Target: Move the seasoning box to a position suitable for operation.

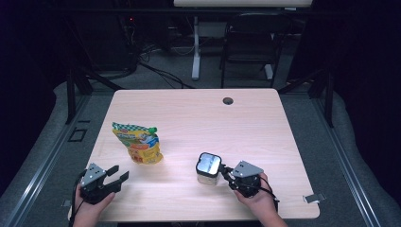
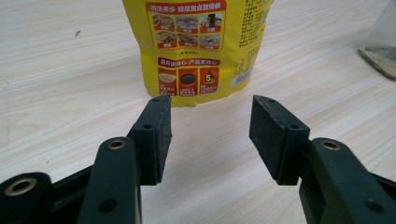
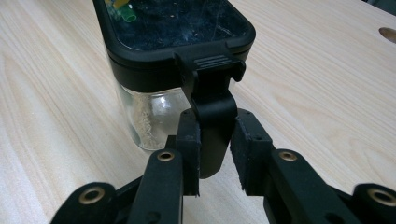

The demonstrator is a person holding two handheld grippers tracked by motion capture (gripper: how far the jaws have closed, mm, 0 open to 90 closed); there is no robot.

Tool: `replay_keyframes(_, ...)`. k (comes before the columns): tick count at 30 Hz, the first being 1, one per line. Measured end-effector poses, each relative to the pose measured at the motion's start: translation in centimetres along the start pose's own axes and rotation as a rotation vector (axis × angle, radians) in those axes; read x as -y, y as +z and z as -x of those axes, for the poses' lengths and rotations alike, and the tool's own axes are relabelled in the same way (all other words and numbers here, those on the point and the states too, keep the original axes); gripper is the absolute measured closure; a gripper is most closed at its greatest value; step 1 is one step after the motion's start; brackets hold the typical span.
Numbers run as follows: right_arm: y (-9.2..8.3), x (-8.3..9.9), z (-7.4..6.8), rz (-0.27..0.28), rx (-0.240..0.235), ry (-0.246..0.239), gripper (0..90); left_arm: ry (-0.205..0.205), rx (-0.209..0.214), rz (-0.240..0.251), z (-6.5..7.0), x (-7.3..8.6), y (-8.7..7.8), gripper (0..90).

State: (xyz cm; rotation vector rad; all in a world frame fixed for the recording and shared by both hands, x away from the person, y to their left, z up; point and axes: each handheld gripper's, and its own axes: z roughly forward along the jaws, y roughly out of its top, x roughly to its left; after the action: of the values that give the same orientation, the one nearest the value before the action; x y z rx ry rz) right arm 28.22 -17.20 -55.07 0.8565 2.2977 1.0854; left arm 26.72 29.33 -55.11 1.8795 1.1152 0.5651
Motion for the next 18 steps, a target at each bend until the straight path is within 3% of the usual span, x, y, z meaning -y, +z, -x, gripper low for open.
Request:
replay_keyframes(4, 0.0, 0.0, 0.0, -0.002, -0.018, 0.002, 73.7, 0.003, 0.003, -0.008, 0.0, -0.1, 0.0, 49.0)
replay_keyframes(18, 0.1, -0.2, -1.1, -0.001, -0.128, -0.066, 73.7, 0.004, 0.003, -0.009, 0.1, -0.1, 0.0, 49.0)
